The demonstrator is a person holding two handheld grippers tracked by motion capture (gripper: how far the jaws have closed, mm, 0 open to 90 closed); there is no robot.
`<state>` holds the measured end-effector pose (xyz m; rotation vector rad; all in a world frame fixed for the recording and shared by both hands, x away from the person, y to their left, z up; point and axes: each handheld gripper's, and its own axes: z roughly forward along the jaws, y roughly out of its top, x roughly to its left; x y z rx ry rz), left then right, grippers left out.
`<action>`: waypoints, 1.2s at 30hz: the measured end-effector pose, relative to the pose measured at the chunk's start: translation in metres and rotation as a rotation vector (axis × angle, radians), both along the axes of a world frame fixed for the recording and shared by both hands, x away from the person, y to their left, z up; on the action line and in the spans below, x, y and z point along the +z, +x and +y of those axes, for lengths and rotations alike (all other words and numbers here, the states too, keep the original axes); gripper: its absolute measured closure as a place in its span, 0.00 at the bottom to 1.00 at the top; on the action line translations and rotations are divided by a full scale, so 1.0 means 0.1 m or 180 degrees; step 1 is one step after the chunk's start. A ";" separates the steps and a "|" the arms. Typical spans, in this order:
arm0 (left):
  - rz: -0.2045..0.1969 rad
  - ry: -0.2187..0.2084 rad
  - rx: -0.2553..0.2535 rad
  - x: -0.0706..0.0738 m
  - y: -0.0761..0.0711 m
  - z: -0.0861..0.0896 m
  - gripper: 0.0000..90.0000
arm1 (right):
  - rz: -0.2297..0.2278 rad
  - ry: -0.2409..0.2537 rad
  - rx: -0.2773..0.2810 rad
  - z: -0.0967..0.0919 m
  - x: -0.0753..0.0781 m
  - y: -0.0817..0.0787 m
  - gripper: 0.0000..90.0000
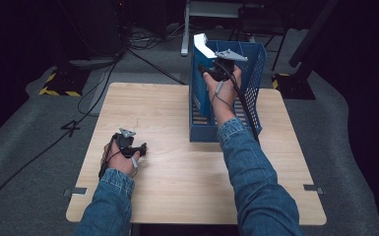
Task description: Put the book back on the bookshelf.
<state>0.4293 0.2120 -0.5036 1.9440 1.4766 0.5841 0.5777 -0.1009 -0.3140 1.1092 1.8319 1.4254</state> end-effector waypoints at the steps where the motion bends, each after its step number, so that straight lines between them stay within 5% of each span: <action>1: 0.0001 -0.0001 -0.0001 0.00 0.00 0.00 0.28 | 0.0003 -0.0023 -0.0009 0.02 -0.03 0.00 0.66; 6: 0.0006 -0.0008 -0.0014 0.00 0.00 0.00 0.28 | -0.0010 -0.0087 -0.0063 0.09 -0.14 0.01 0.66; 12: 0.0011 -0.0015 -0.0012 0.00 0.00 0.00 0.28 | 0.0183 -0.0130 -0.0100 0.10 -0.36 0.06 0.66; 13: 0.0010 -0.0015 -0.0010 0.00 0.00 0.00 0.28 | 0.0183 -0.0045 -0.0087 0.09 -0.40 0.06 0.66; 19: 0.0010 -0.0009 -0.0021 0.00 0.01 0.00 0.28 | 0.0094 -0.0043 -0.0107 0.09 -0.45 0.03 0.66; 25: 0.0003 -0.0002 -0.0015 0.00 0.01 -0.02 0.28 | -0.0172 -0.0026 -0.0119 0.07 -0.61 -0.11 0.66; 36: 0.0014 -0.0017 -0.0031 0.00 0.01 -0.02 0.28 | -0.0163 -0.0187 -0.0102 0.08 -0.58 -0.02 0.61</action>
